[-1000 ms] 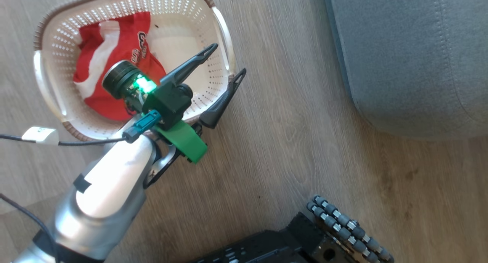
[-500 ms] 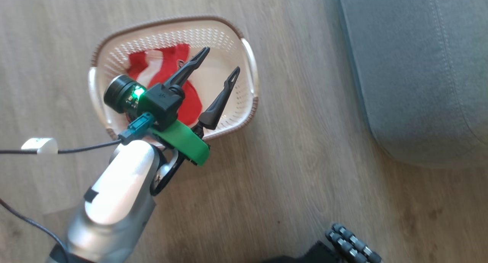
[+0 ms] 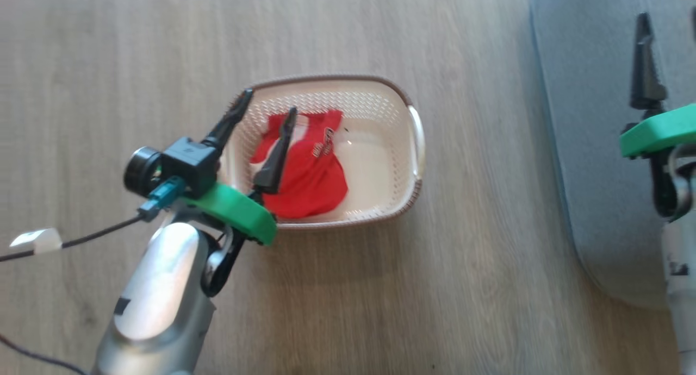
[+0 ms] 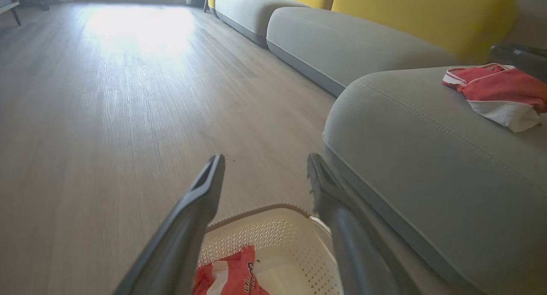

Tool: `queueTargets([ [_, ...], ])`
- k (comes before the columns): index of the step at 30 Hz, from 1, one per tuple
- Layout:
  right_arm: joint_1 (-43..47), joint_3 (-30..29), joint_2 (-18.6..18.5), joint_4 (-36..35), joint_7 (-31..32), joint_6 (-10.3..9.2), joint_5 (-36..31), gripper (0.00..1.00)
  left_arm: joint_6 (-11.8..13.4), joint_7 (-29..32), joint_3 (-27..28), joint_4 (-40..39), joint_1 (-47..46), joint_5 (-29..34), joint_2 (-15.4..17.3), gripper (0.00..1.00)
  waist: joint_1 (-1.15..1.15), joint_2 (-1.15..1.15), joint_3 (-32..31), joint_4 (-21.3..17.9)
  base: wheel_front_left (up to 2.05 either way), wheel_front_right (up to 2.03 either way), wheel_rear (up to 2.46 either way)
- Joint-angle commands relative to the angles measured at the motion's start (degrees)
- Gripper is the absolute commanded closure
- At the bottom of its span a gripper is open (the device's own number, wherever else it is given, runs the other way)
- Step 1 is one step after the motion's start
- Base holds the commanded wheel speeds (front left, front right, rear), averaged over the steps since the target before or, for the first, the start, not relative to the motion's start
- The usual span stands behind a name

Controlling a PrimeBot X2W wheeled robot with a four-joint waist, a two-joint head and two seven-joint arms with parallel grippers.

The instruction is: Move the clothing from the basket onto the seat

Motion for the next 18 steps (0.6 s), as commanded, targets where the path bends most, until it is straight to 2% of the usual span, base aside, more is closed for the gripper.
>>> queueTargets([
  [1,1.78,1.52,0.02,-2.07,-0.52,-0.02,0.5,0.0,-0.08,-0.28,3.35,-1.35,0.28,0.69,0.08,0.0,0.0,-0.01,-2.43,2.27,0.0,0.0,0.0],
  [18,9.14,7.35,3.85,-2.87,-0.52,-0.02,3.02,0.0,-0.08,-0.28,15.51,0.5,7.33,4.6,-2.62,0.0,0.0,-0.01,-11.61,5.0,0.0,0.0,0.0],
])
